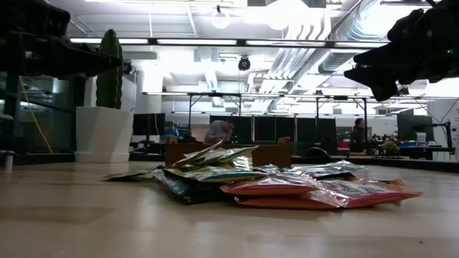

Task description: Pick & Place Tea

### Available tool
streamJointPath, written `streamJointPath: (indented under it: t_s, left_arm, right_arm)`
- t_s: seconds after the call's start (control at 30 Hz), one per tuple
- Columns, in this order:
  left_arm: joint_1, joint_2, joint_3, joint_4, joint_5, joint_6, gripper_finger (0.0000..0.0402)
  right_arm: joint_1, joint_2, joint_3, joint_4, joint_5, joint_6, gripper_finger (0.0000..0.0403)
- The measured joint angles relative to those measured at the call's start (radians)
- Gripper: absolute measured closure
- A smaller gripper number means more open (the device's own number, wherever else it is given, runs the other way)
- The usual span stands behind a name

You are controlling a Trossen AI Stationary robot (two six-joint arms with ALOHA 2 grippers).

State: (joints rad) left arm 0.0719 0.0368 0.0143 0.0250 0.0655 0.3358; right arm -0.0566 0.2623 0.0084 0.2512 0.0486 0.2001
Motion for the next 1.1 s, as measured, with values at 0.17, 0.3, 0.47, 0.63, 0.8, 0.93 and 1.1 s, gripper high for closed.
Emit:
streamJointPath:
  t_s: [0.17, 0.3, 0.47, 0.63, 0.8, 0.93, 1.1]
  left_arm:
    - [-0.001, 0.000, 0.000, -0.003, -0.020, 0.000, 0.0209]
    - [0.000, 0.000, 0.000, -0.002, -0.076, 0.000, 0.0209]
    - [0.000, 0.000, 0.000, 0.008, -0.086, -0.078, 0.0209]
    - [0.000, 0.000, 0.000, 0.007, -0.108, -0.131, 0.0209]
    - [0.000, 0.000, 0.000, 0.008, -0.192, -0.132, 0.0209]
    - [0.000, 0.000, 0.000, 0.022, -0.245, -0.135, 0.0209]
    - [0.000, 0.000, 0.000, 0.024, -0.271, -0.144, 0.0209]
  right_arm:
    - [0.000, 0.000, 0.000, 0.000, 0.000, 0.000, 0.0183]
    - [0.000, 0.000, 0.000, 0.000, 0.000, 0.000, 0.0183]
    - [0.000, 0.000, 0.000, 0.000, 0.000, 0.000, 0.0182]
    - [0.000, 0.000, 0.000, 0.000, 0.000, 0.000, 0.0182]
    - [0.000, 0.000, 0.000, 0.000, 0.000, 0.000, 0.0182]
    - [0.000, 0.000, 0.000, 0.000, 0.000, 0.000, 0.0182]
    - [0.000, 0.000, 0.000, 0.001, 0.000, 0.000, 0.0182]
